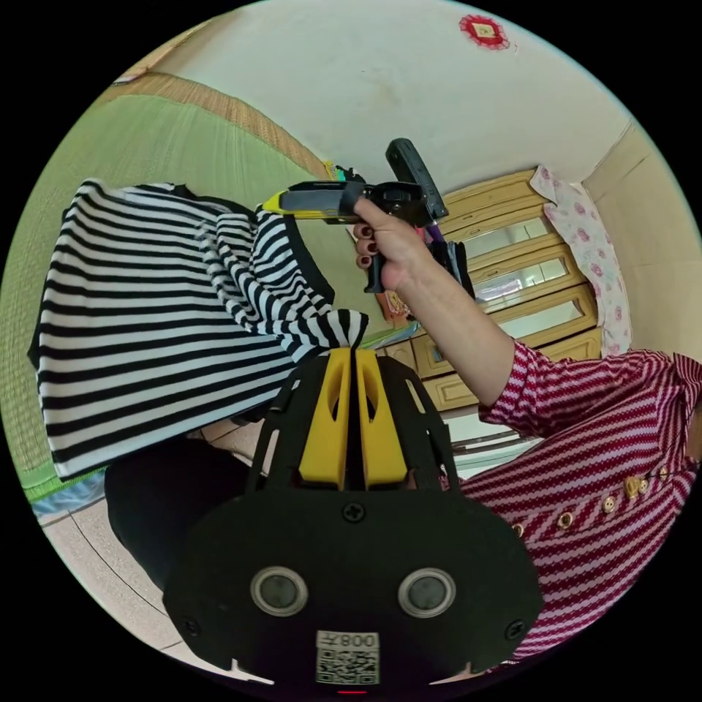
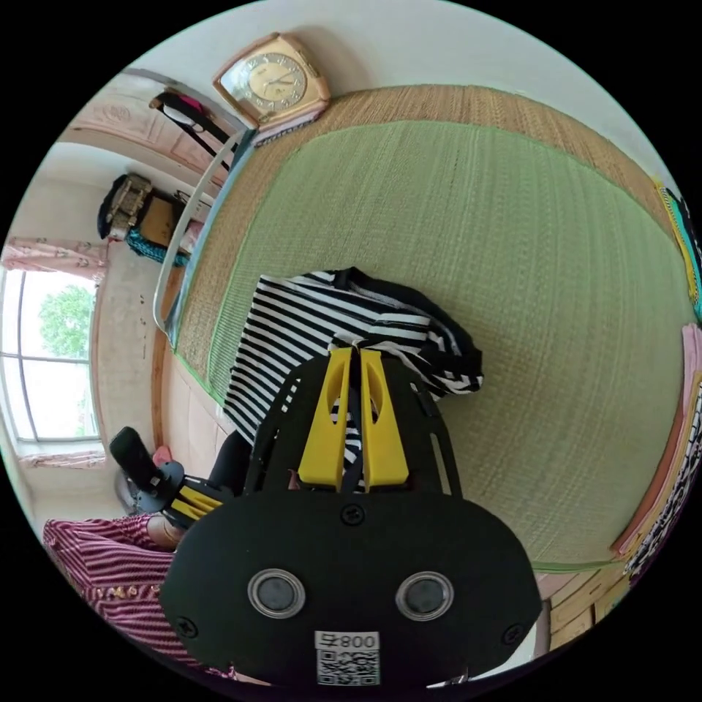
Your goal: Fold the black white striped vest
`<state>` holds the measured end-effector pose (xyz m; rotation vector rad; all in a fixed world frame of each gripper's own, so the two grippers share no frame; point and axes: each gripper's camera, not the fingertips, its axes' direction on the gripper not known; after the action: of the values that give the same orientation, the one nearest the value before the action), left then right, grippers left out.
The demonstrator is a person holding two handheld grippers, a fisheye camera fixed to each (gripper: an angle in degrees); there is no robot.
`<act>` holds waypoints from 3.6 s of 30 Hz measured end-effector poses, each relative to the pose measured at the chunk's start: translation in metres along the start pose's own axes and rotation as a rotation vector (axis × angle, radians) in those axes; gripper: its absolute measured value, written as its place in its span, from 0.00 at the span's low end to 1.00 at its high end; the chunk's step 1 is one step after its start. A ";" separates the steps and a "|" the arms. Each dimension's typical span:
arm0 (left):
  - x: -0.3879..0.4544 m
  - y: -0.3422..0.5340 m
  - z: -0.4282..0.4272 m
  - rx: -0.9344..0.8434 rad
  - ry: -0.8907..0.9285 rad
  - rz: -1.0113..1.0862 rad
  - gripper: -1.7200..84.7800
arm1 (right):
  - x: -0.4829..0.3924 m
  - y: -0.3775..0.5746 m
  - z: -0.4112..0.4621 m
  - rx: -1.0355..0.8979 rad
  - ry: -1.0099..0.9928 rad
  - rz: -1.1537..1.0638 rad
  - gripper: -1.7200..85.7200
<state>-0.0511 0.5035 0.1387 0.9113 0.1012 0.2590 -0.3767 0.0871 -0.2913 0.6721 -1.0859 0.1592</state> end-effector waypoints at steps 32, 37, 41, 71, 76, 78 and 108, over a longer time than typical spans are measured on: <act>0.029 -0.020 0.211 -0.234 -0.096 0.067 0.03 | -0.070 0.087 0.057 -0.250 0.138 -0.431 0.10; 0.025 -0.020 0.221 -0.246 -0.092 0.061 0.03 | -0.063 0.089 0.080 -0.248 0.190 -0.375 0.06; 0.022 -0.020 0.226 -0.245 -0.085 0.055 0.03 | -0.051 0.093 0.070 -0.240 0.166 -0.360 0.04; 0.034 -0.013 0.236 -0.295 -0.124 0.072 0.03 | 0.415 0.280 -0.132 0.182 -0.367 0.473 0.12; 0.037 -0.010 0.231 -0.298 -0.130 0.075 0.03 | 0.421 0.274 -0.115 0.171 -0.408 0.484 0.14; 0.039 -0.008 0.228 -0.298 -0.134 0.078 0.03 | 0.419 0.266 -0.111 0.167 -0.395 0.480 0.14; 0.058 0.017 0.068 -0.070 -0.027 0.094 0.03 | 0.280 0.192 -0.183 0.307 -0.394 0.283 0.04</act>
<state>0.0153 0.4763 0.1946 0.8512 0.0239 0.3358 -0.1870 0.2893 -0.0233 0.8430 -1.5541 0.4589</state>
